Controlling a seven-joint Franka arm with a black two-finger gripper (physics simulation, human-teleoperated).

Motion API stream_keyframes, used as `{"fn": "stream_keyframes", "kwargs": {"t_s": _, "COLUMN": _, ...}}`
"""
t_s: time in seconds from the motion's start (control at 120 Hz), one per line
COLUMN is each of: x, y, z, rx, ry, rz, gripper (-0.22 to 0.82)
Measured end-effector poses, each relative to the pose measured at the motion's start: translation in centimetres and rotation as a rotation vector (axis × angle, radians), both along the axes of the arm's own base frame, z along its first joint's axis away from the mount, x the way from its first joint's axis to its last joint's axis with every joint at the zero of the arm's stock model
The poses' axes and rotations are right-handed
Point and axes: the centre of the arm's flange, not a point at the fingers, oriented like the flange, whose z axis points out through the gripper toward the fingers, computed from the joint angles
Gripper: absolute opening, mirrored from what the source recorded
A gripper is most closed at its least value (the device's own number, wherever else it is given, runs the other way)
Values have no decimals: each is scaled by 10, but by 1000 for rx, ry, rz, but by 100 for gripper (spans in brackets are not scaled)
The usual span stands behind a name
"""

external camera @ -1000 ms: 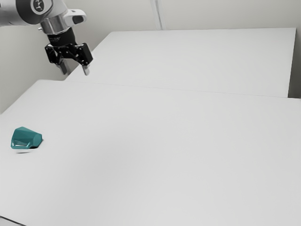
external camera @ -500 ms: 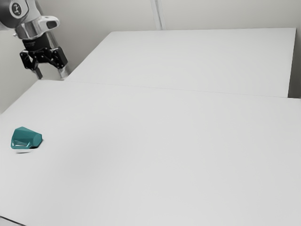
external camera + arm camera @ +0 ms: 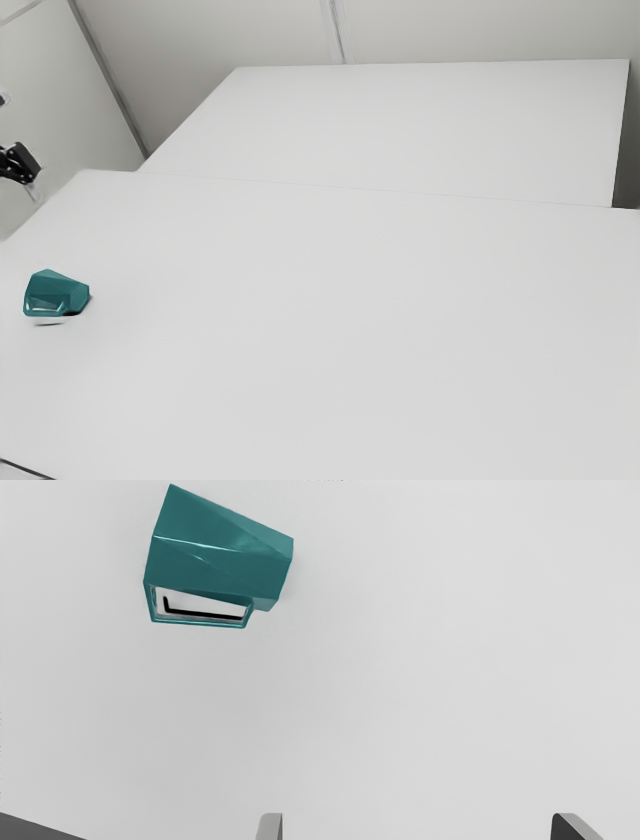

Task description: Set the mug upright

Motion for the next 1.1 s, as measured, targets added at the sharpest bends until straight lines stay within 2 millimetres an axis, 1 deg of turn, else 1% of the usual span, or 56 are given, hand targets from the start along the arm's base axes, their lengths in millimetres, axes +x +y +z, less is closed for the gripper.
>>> {"fn": "stream_keyframes", "kwargs": {"t_s": 0.067, "x": -13, "y": 28, "z": -10, "rx": -19, "ry": -23, "rz": 12, "gripper": 58}}
{"fn": "stream_keyframes", "kwargs": {"t_s": 0.208, "x": -20, "y": 65, "z": -40, "rx": -84, "ry": -87, "rz": -17, "gripper": 58}}
{"fn": "stream_keyframes", "kwargs": {"t_s": 0.35, "x": -47, "y": 117, "z": -73, "rx": -150, "ry": -172, "rz": -17, "gripper": 58}}
{"fn": "stream_keyframes", "kwargs": {"t_s": 0.558, "x": -71, "y": 163, "z": -121, "rx": -218, "ry": -275, "rz": -76, "gripper": 58}}
{"fn": "stream_keyframes", "kwargs": {"t_s": 0.658, "x": -76, "y": 180, "z": -148, "rx": -250, "ry": -328, "rz": -113, "gripper": 58}}
{"fn": "stream_keyframes", "kwargs": {"t_s": 0.7, "x": -76, "y": 189, "z": -155, "rx": -252, "ry": -349, "rz": -132, "gripper": 58}}
{"fn": "stream_keyframes", "kwargs": {"t_s": 0.8, "x": -63, "y": 203, "z": -170, "rx": -248, "ry": -388, "rz": -204, "gripper": 58}}
{"fn": "stream_keyframes", "kwargs": {"t_s": 0.85, "x": -60, "y": 209, "z": -179, "rx": -251, "ry": -404, "rz": -230, "gripper": 58}}
{"fn": "stream_keyframes", "kwargs": {"t_s": 0.933, "x": -51, "y": 213, "z": -192, "rx": -261, "ry": -430, "rz": -278, "gripper": 58}}
{"fn": "stream_keyframes", "kwargs": {"t_s": 1.1, "x": -47, "y": 218, "z": -221, "rx": -299, "ry": -487, "rz": -318, "gripper": 58}}
